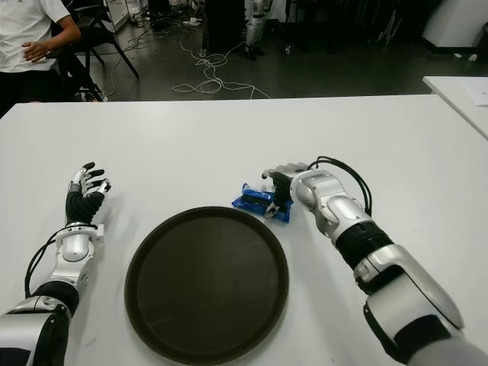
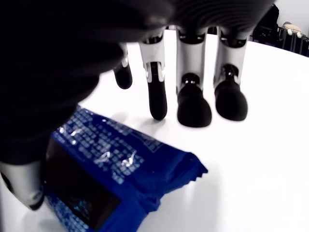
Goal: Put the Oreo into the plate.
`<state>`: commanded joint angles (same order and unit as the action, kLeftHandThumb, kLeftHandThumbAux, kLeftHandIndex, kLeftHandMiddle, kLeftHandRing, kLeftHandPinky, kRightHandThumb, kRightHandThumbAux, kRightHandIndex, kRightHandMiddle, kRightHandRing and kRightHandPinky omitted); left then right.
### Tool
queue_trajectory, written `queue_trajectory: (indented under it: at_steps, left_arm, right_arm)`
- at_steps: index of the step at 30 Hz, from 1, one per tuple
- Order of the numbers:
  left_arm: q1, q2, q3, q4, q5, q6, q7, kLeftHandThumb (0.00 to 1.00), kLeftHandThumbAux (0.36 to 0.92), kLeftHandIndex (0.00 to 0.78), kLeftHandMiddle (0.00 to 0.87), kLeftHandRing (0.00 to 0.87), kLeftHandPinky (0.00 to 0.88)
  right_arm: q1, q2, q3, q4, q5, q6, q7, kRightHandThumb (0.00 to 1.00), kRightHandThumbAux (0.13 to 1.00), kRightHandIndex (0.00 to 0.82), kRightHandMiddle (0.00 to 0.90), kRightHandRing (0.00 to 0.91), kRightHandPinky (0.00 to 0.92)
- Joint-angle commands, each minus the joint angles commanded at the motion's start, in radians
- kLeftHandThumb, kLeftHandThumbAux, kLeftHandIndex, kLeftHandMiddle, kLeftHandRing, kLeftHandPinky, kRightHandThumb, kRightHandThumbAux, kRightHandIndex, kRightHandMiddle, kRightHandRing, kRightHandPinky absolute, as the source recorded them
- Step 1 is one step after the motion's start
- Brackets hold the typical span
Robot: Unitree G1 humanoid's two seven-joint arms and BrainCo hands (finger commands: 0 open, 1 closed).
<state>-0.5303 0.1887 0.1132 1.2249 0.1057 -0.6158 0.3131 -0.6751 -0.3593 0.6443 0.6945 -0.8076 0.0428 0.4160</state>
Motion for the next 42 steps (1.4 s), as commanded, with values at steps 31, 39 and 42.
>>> queue_trajectory:
  at_steps: [31, 39, 42]
  left_arm:
    - [0.000, 0.000, -0.006, -0.003, 0.000, 0.002, 0.000, 0.301, 0.640, 0.162, 0.248, 0.277, 0.301]
    - [0.001, 0.001, -0.004, -0.004, -0.002, 0.003, -0.004, 0.304, 0.633, 0.157, 0.245, 0.278, 0.305]
    - [0.001, 0.001, -0.006, -0.005, 0.000, 0.002, 0.000, 0.306, 0.644, 0.158, 0.246, 0.276, 0.306]
  right_arm:
    - [0.018, 0.022, -0.011, -0.008, 0.001, 0.005, -0.089, 0.000, 0.613, 0.021, 0.035, 0.033, 0.024]
    - [0.013, 0.027, -0.008, 0.002, 0.004, 0.001, -0.093, 0.000, 0.599, 0.023, 0.026, 0.021, 0.016]
    - [0.012, 0.028, -0.005, 0.006, 0.002, -0.005, -0.101, 0.000, 0.606, 0.026, 0.031, 0.026, 0.019]
